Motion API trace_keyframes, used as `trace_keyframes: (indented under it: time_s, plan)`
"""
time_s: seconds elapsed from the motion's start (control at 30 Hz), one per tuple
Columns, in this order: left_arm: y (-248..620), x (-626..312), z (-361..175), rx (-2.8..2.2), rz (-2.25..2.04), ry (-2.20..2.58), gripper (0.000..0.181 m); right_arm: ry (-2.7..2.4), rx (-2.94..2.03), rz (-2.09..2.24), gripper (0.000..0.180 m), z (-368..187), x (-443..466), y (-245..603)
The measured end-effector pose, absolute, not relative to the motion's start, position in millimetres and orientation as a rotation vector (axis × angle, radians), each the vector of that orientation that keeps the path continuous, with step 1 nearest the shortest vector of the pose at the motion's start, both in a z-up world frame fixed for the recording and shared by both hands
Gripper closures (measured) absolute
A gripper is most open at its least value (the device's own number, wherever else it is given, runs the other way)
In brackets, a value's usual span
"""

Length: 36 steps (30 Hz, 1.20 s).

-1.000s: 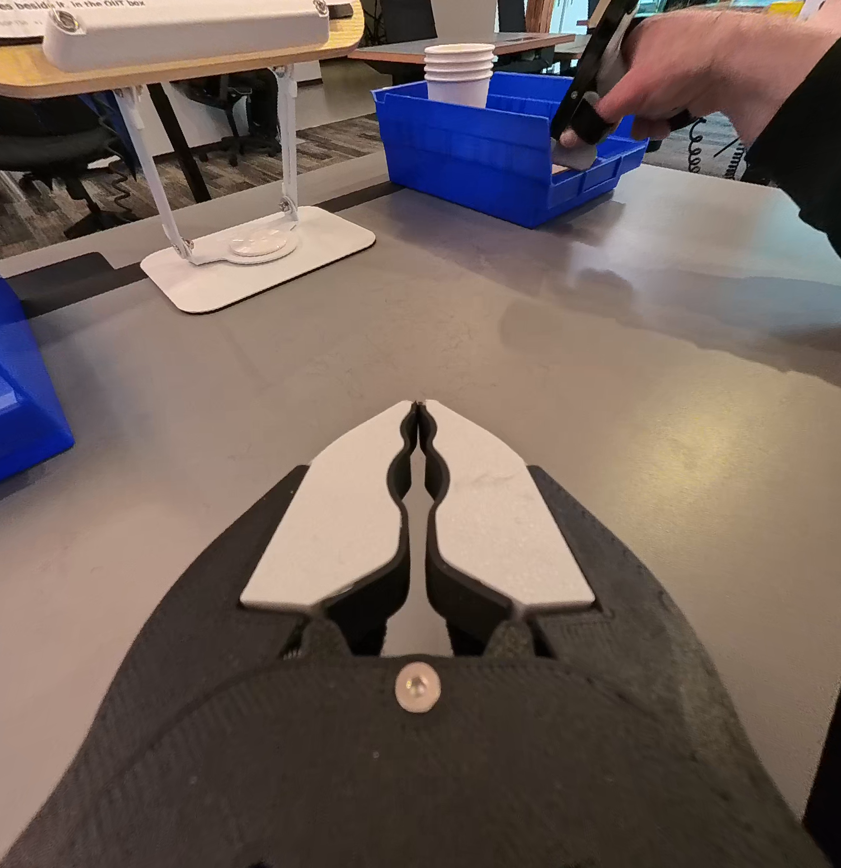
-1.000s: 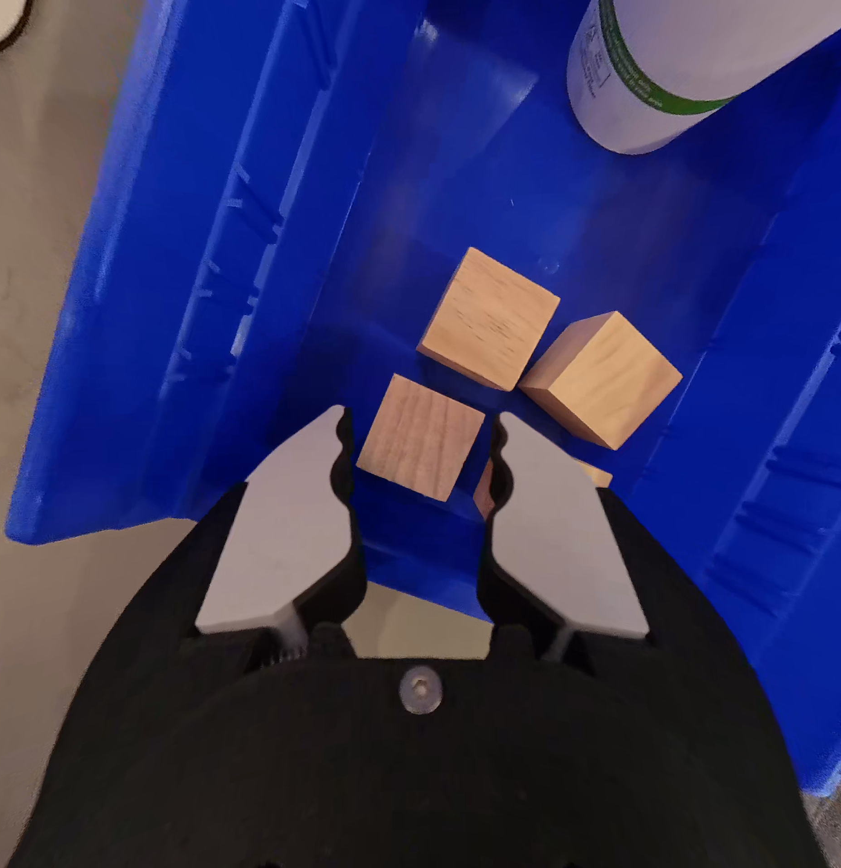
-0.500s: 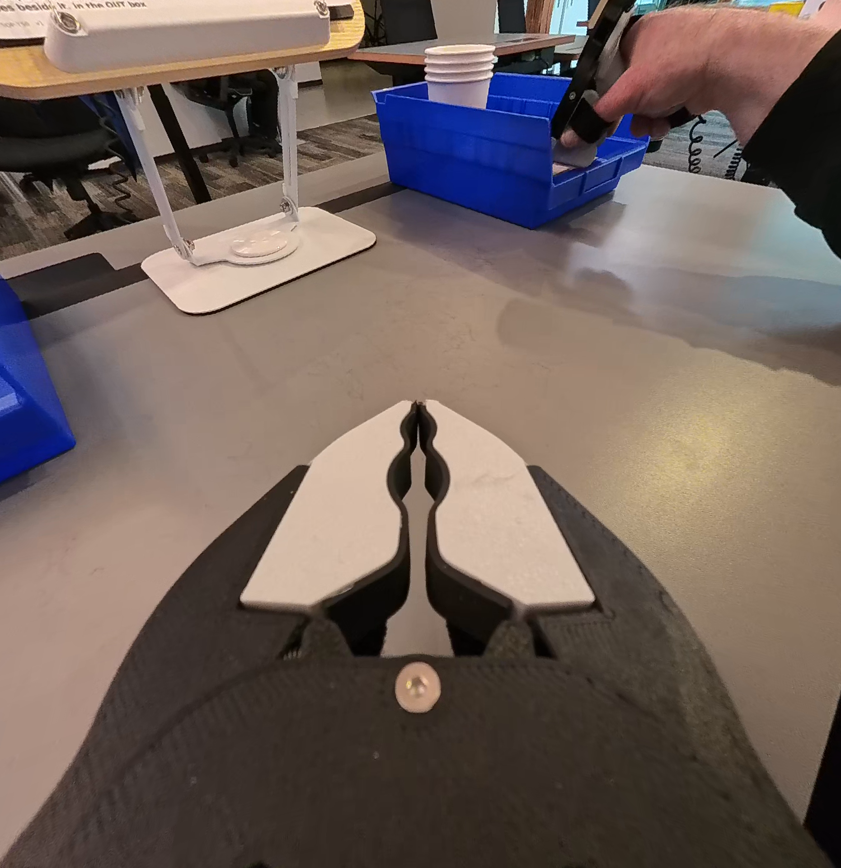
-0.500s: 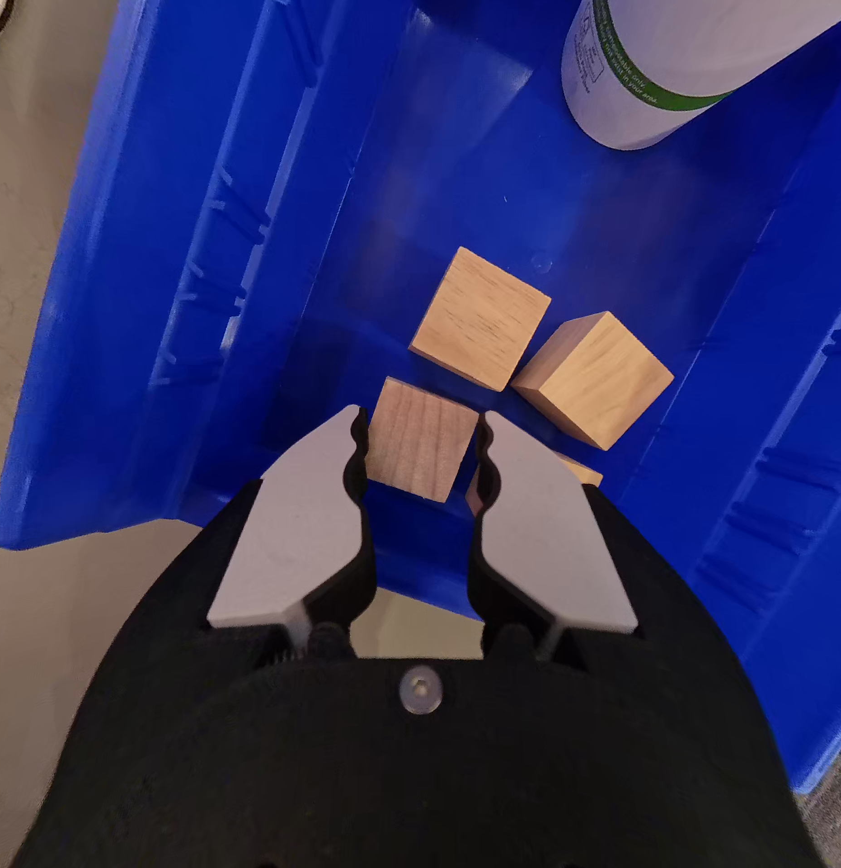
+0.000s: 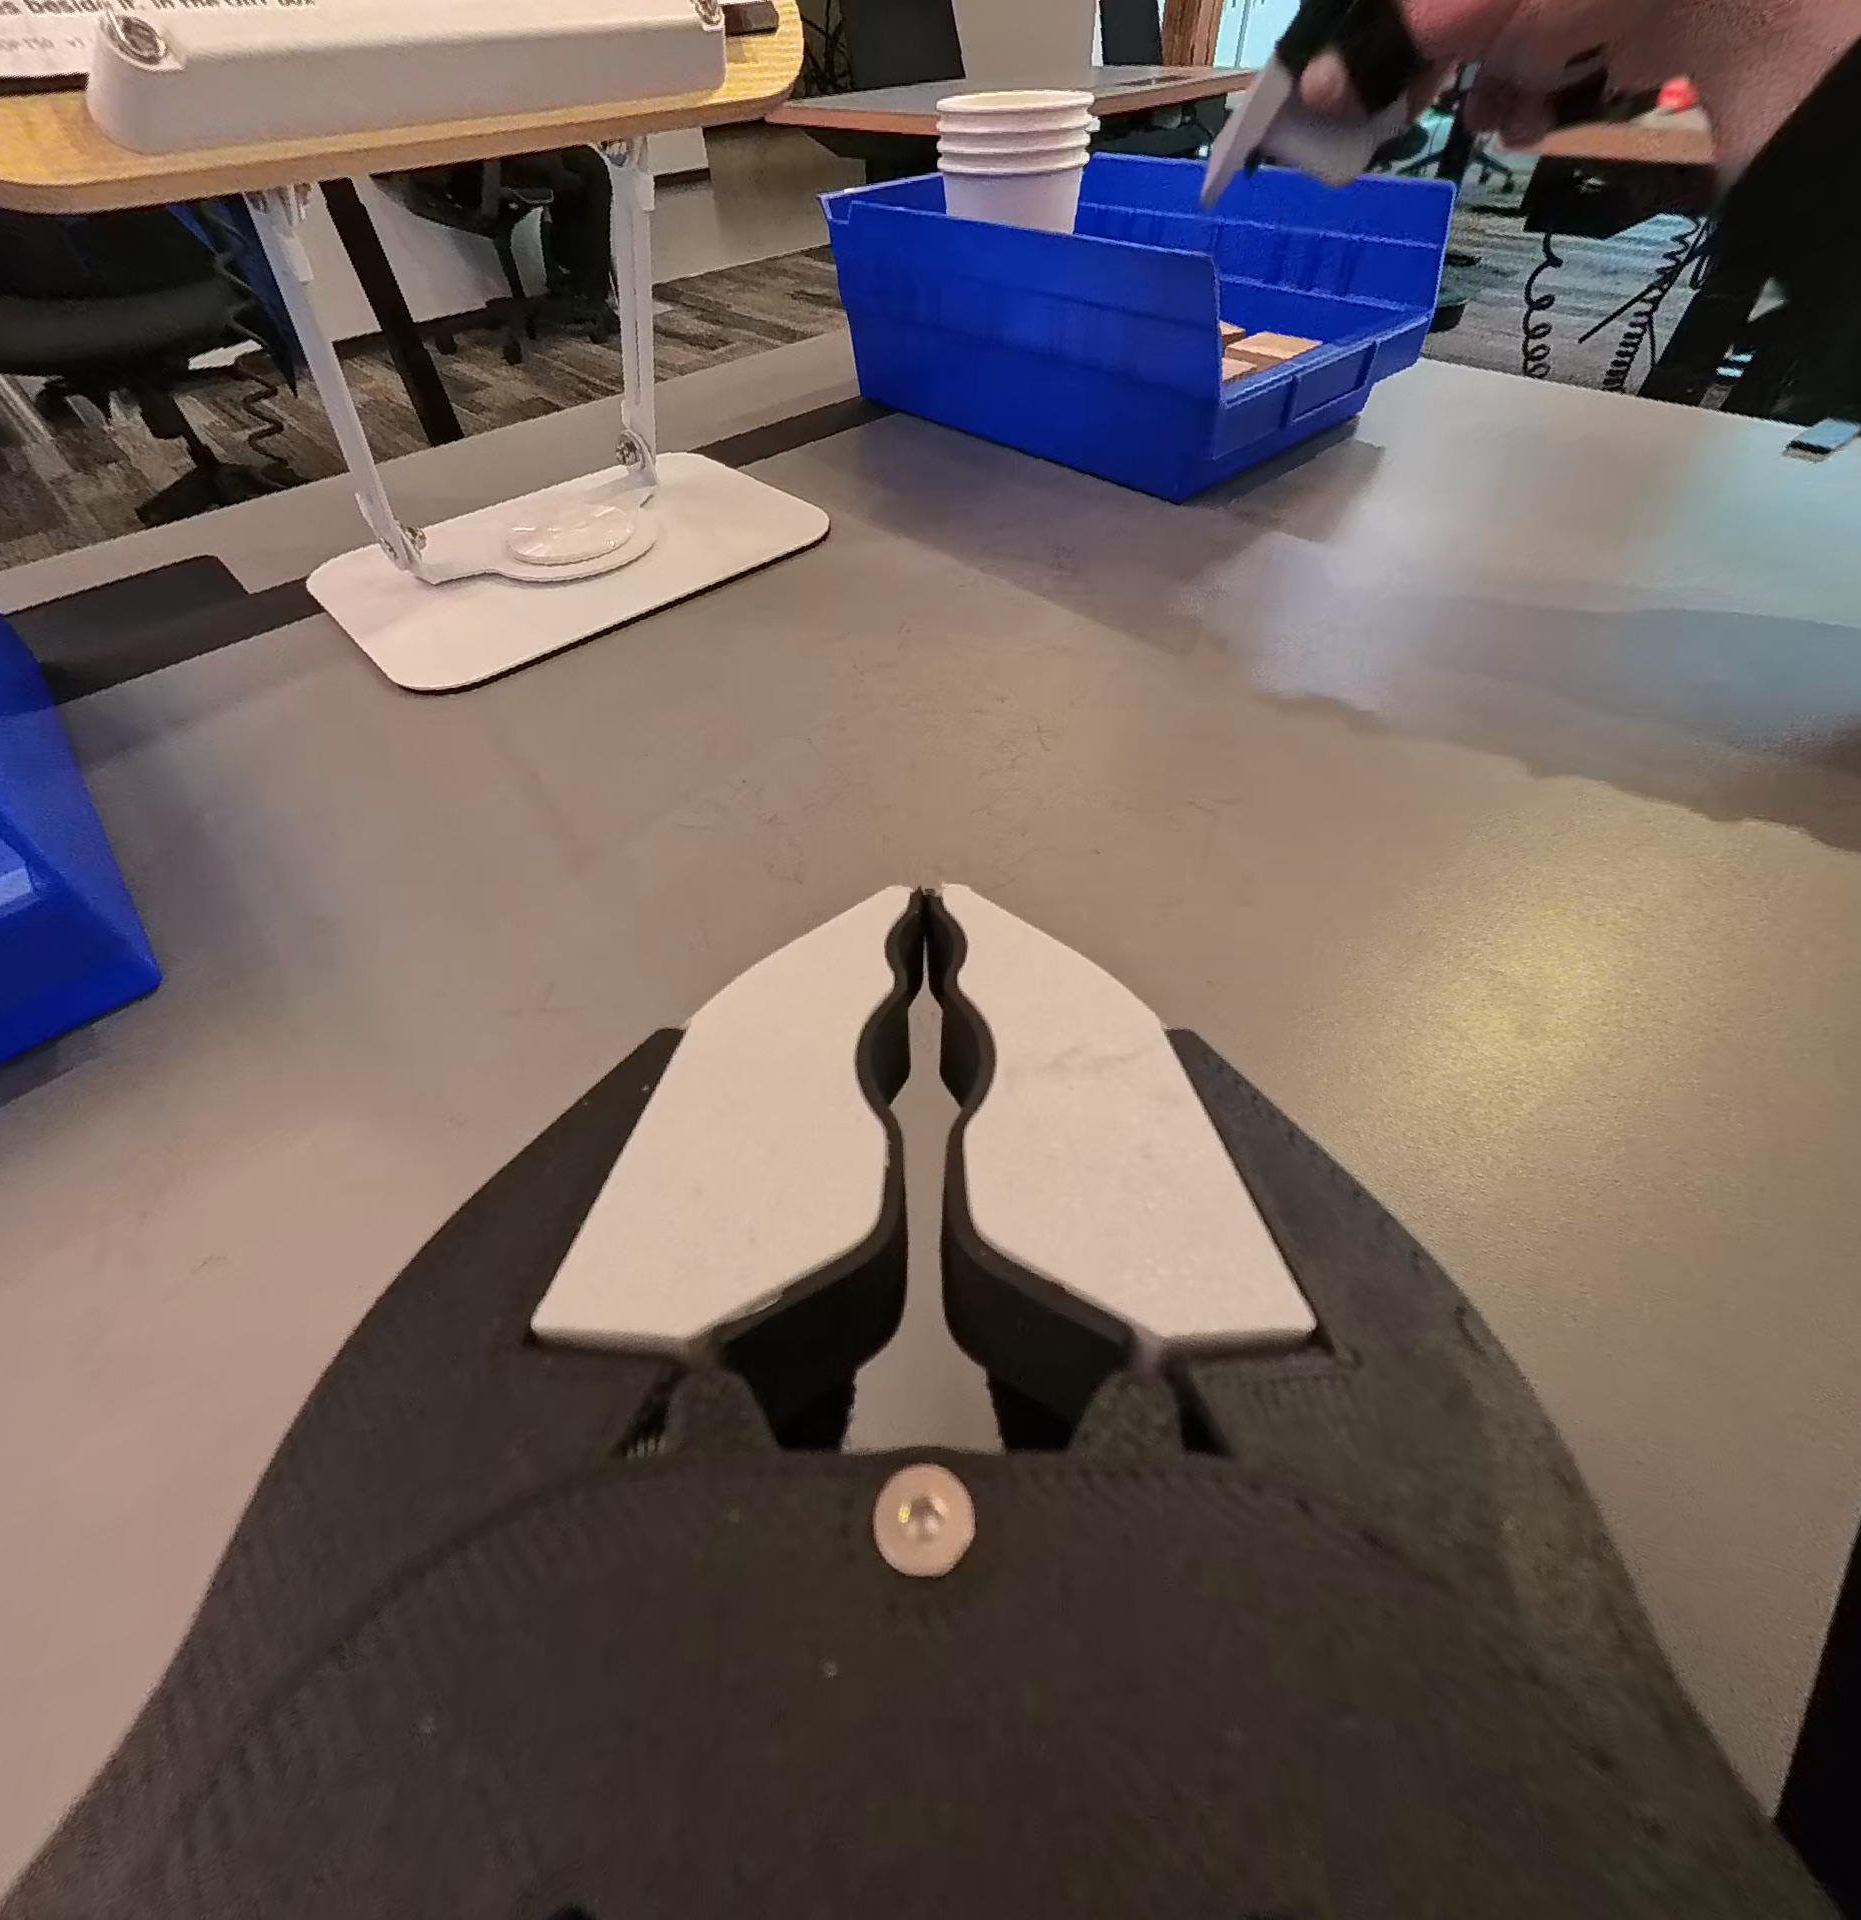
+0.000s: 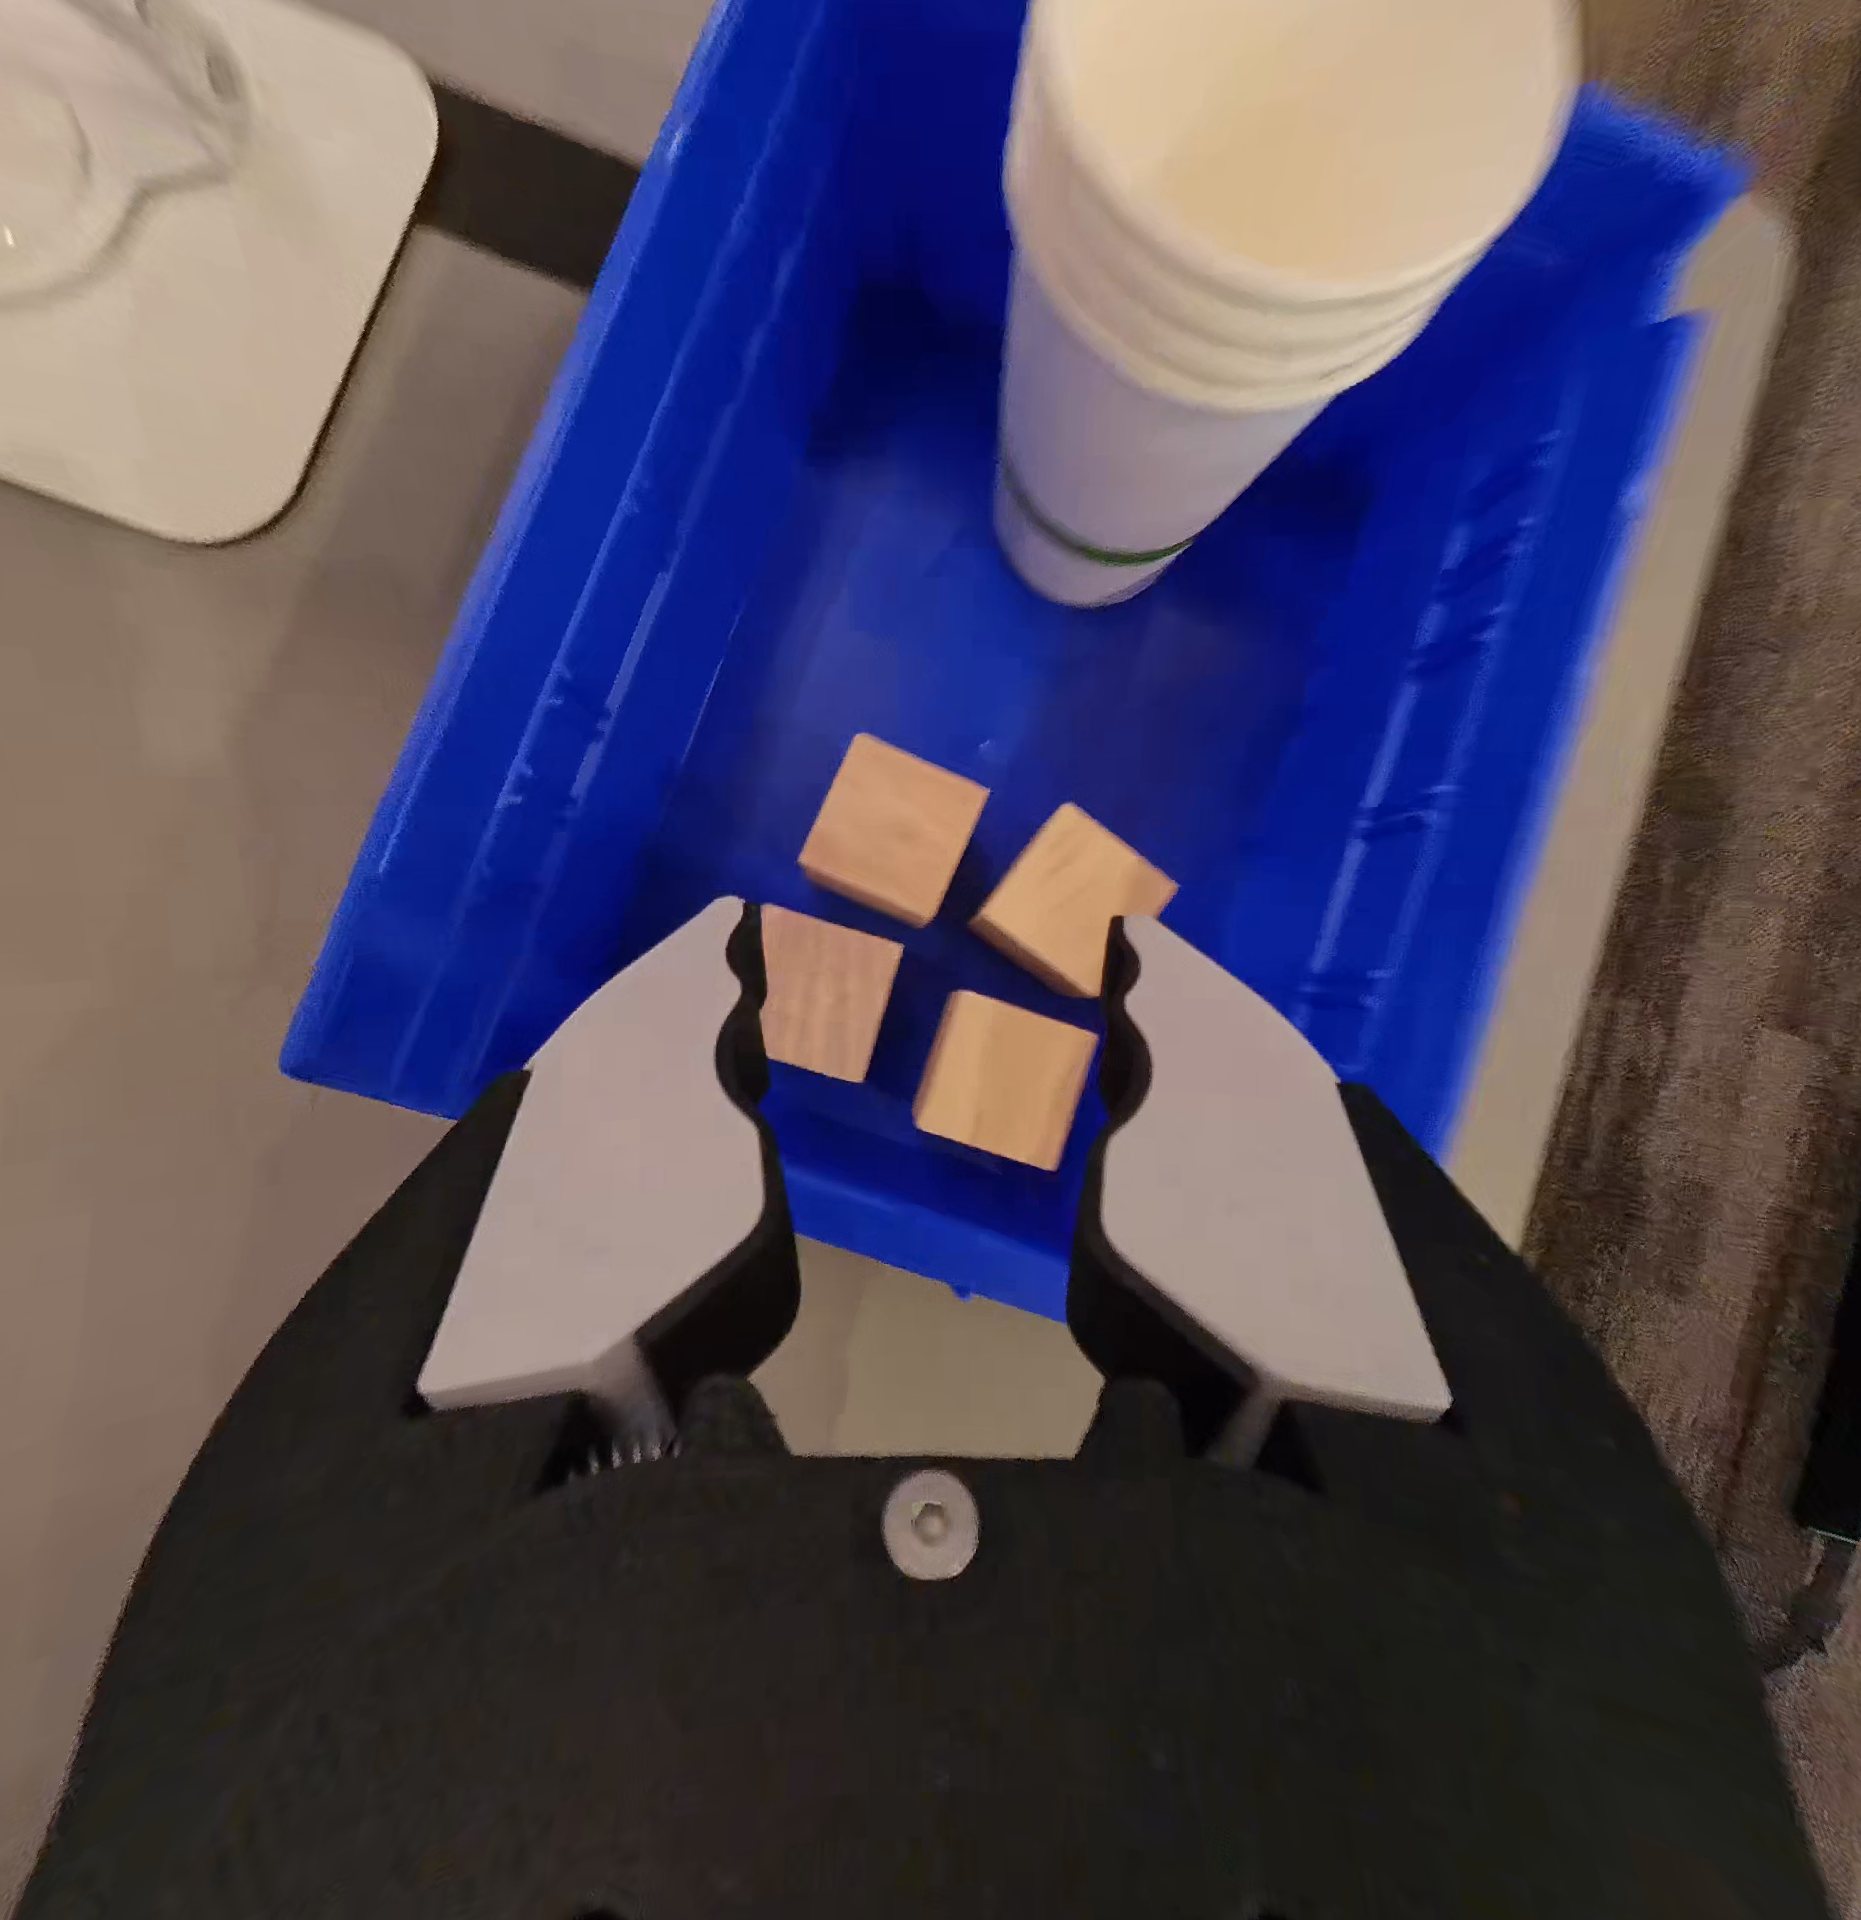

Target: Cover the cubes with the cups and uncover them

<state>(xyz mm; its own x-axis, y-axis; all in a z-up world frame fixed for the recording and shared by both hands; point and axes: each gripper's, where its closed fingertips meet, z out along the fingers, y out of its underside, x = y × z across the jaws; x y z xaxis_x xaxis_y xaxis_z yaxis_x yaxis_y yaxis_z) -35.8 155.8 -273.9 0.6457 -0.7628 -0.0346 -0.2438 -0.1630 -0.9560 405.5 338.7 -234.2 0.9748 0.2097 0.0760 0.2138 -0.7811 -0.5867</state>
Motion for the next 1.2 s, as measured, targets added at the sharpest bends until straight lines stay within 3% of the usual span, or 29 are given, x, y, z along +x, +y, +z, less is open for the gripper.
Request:
trace_keyframes:
  time_s: [0.13, 0.47, 0.8, 1.2]
  plan:
    - [156, -36, -275, -1.722, -0.560, 0.826, 0.181, -0.246, -2.486, -0.023, 0.121, -220, 426, 342]
    - [153, -35, -274, -1.720, -0.552, 0.829, 0.181, -0.173, -2.689, -0.087, 0.118, -298, 445, 363]
    - [155, -37, -273, -1.717, -0.580, 0.819, 0.181, -0.145, -2.741, -0.112, 0.130, -315, 449, 367]
    - [155, -37, -272, -1.710, -0.590, 0.818, 0.181, -0.317, -2.795, -0.144, 0.131, -316, 448, 366]
